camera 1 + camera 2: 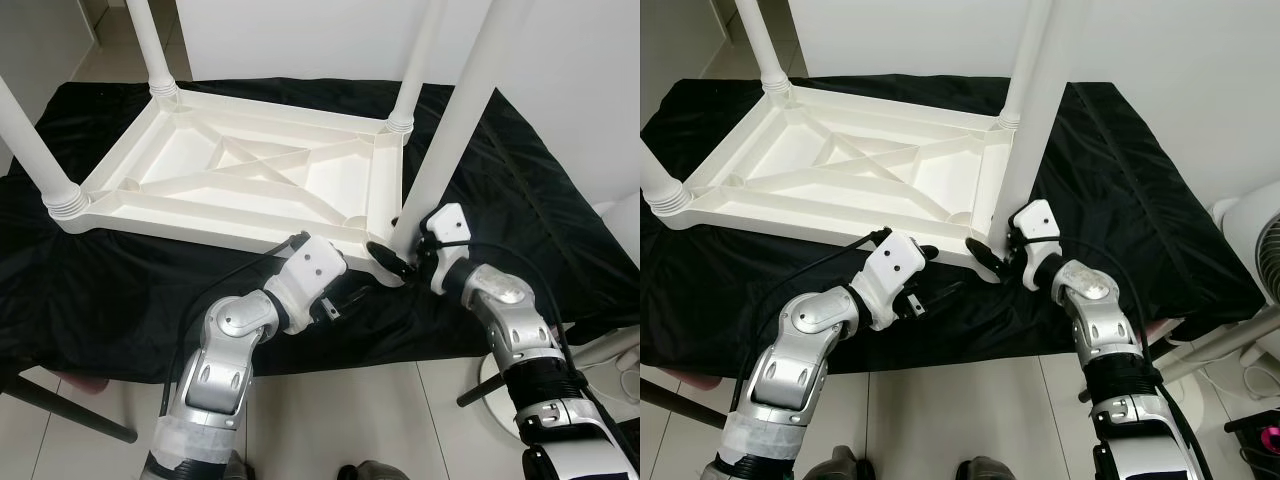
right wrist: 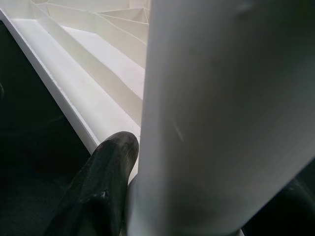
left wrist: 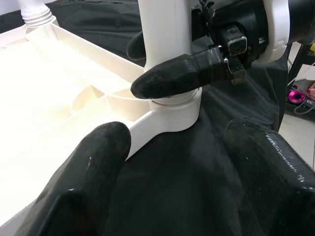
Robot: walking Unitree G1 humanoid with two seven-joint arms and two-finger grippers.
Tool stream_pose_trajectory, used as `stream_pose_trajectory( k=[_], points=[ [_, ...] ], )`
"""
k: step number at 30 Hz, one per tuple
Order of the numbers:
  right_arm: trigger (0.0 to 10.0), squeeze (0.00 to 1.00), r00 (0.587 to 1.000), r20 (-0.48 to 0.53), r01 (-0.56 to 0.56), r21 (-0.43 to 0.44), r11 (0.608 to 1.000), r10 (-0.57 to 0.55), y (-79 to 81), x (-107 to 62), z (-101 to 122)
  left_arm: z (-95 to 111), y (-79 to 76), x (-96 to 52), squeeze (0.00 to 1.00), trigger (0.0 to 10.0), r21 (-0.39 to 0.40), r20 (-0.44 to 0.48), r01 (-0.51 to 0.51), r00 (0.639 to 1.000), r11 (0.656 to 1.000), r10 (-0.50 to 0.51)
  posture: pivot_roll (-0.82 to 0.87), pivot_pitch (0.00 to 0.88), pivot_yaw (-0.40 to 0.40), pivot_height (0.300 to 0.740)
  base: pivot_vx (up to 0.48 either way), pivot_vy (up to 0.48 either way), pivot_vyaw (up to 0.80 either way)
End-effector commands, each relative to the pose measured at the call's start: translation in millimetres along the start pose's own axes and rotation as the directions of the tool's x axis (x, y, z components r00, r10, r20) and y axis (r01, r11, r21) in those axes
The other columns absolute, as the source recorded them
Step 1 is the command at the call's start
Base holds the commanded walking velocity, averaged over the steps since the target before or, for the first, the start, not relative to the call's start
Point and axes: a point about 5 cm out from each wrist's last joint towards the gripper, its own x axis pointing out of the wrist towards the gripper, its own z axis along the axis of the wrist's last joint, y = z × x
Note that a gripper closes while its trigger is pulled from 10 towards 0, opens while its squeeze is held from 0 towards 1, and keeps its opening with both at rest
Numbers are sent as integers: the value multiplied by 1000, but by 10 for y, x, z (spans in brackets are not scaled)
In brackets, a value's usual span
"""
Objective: Building children table
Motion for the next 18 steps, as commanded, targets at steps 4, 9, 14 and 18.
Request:
stream_pose_trajectory(
  k=[4,9,14,18],
  points=[
    [0,0,998,-54,-43,29,999,44,54,-16,-168,-16,77,14,0,10000,-2,-6,-195,981,981,195,-60,41,-12,740,0,0,0],
    [3412,0,998,-49,-33,39,999,35,61,-25,-198,-15,74,19,0,10000,-1,-5,-191,982,982,191,-62,37,-10,740,0,0,0],
    [10000,0,994,-55,103,105,989,-98,68,8,-207,-17,76,25,0,10000,1,-5,-187,982,982,187,-68,33,-10,740,0,0,0],
    [10000,0,965,-88,256,144,956,-245,166,71,-229,-33,70,42,0,10000,3,-11,-185,983,983,185,-74,29,-12,740,0,0,0]
  ],
)
